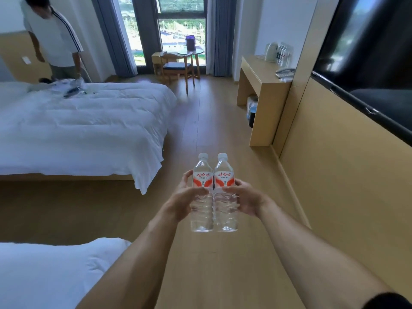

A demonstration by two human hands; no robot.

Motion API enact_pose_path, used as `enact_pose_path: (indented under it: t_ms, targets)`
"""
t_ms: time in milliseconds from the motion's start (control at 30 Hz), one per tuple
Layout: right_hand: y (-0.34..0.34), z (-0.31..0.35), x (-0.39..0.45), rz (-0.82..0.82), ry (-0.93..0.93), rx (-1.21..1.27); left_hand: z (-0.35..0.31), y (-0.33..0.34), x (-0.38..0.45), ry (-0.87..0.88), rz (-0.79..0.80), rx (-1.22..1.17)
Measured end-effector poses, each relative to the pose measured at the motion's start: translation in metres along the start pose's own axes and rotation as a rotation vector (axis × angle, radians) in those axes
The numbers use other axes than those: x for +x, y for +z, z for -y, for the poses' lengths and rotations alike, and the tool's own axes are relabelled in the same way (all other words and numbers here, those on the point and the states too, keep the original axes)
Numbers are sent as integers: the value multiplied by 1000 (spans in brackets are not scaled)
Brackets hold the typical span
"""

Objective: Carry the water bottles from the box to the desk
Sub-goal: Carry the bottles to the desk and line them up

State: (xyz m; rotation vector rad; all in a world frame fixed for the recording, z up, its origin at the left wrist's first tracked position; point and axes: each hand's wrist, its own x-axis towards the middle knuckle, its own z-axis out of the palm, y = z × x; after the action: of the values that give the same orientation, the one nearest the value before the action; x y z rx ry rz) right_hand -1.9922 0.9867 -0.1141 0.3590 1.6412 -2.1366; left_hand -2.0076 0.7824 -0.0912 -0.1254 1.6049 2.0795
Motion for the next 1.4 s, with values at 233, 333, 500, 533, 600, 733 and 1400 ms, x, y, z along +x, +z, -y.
enact_pose_path:
  t_ms: [233,333,500,533,600,733,1400]
  targets:
    - [-40,40,79,-46,4,-21,-22,4,102,-13,6,-11]
    - [-54,63,121,-85,2,-36,-34,0,157,-16,26,-25]
    - [-73,116,203,-130,-3,-46,-73,-11,259,-10,73,-24]
    - [-75,128,219,-138,-1,-50,-83,-13,278,-11,81,-23]
    - [-78,153,250,-154,-2,-53,-105,-19,314,-18,105,-25]
    - [-84,197,309,-178,-32,-16,-149,-32,386,-5,158,-5]
    - [-162,350,603,-147,-18,1,-272,-71,692,-28,75,39]
